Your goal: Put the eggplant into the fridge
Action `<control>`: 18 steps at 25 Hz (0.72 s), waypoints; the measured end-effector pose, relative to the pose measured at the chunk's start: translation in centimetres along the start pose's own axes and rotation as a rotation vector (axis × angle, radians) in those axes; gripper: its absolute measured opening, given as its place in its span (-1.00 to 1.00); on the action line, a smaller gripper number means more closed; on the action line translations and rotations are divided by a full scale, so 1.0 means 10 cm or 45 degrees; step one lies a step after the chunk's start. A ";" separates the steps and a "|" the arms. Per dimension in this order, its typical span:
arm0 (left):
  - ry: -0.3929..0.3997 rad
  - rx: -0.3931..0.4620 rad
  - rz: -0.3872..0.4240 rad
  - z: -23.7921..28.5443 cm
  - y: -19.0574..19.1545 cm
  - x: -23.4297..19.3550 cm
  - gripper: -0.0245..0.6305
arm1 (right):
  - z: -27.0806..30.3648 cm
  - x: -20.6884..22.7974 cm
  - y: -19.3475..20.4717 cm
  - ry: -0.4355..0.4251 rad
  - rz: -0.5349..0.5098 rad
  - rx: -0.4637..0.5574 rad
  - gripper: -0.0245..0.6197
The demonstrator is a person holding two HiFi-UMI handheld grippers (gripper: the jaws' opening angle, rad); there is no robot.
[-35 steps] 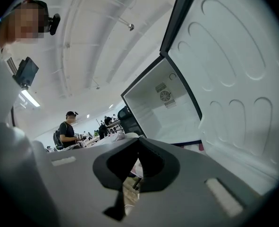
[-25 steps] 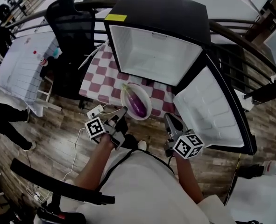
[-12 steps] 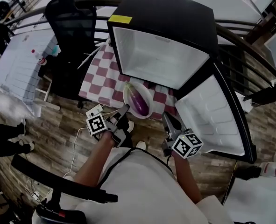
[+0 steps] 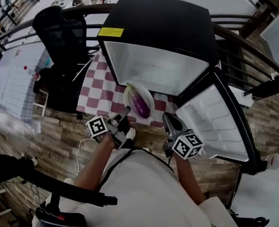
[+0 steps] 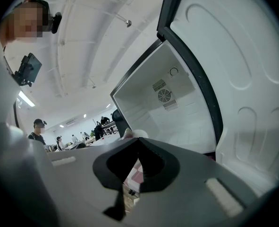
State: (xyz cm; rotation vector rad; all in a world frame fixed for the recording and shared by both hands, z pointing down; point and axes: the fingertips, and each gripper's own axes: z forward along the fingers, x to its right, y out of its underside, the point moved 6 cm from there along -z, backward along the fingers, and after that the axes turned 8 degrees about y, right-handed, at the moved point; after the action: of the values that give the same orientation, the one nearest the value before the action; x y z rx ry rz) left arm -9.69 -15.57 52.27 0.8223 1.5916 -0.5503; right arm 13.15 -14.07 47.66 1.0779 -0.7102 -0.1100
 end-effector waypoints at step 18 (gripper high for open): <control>-0.049 -0.208 -0.060 0.64 -0.64 -0.69 -0.83 | 0.66 0.20 -0.13 0.186 0.024 0.013 -0.90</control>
State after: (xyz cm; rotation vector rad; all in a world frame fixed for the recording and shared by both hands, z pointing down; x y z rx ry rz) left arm -10.13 -25.85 57.19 0.6497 1.6006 -0.4601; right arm 11.21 -20.62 49.35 1.0774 -0.5898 -0.0109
